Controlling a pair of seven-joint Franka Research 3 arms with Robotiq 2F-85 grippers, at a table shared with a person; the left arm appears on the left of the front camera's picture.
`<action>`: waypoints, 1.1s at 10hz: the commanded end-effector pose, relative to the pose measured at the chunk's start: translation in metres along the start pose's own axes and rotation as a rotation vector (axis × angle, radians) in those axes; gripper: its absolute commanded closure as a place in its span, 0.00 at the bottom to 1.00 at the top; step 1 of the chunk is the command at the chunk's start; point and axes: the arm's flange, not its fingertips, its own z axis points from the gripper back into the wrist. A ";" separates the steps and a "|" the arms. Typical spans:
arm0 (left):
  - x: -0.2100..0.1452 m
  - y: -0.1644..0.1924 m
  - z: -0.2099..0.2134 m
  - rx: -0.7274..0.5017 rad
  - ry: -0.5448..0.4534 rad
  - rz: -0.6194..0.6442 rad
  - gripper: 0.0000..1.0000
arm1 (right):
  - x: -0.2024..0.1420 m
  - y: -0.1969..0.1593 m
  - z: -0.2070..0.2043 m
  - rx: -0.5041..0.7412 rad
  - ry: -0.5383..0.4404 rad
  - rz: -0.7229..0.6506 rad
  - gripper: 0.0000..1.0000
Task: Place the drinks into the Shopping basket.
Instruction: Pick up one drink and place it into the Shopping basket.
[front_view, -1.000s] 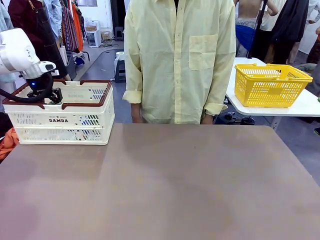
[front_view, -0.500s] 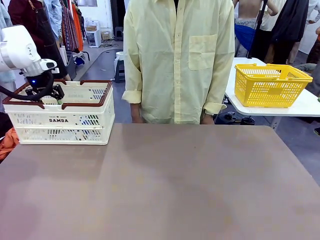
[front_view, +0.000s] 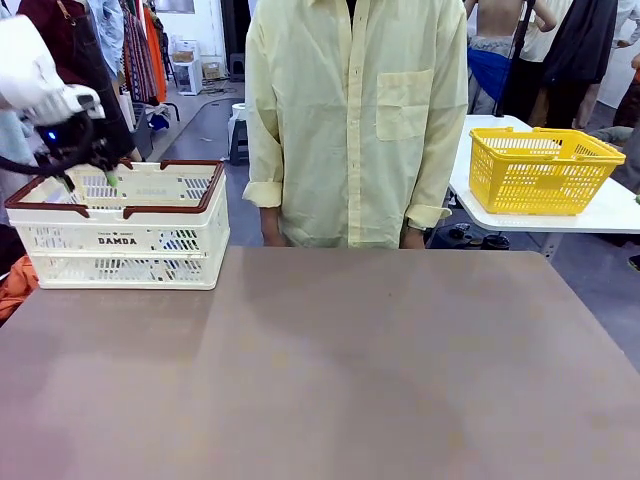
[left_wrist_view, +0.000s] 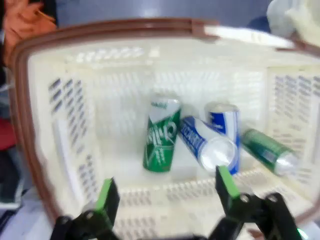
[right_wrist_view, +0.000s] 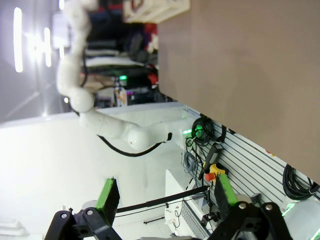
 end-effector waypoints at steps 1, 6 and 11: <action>-0.065 -0.001 0.074 -0.133 -0.026 0.064 0.00 | -0.002 0.000 0.002 -0.013 0.012 0.021 0.00; -0.229 0.018 0.082 -0.694 0.057 -0.253 0.00 | -0.002 0.000 0.002 -0.013 0.012 0.021 0.00; -0.258 0.085 0.033 -1.191 0.101 -0.059 0.00 | -0.002 0.000 0.002 -0.013 0.012 0.021 0.00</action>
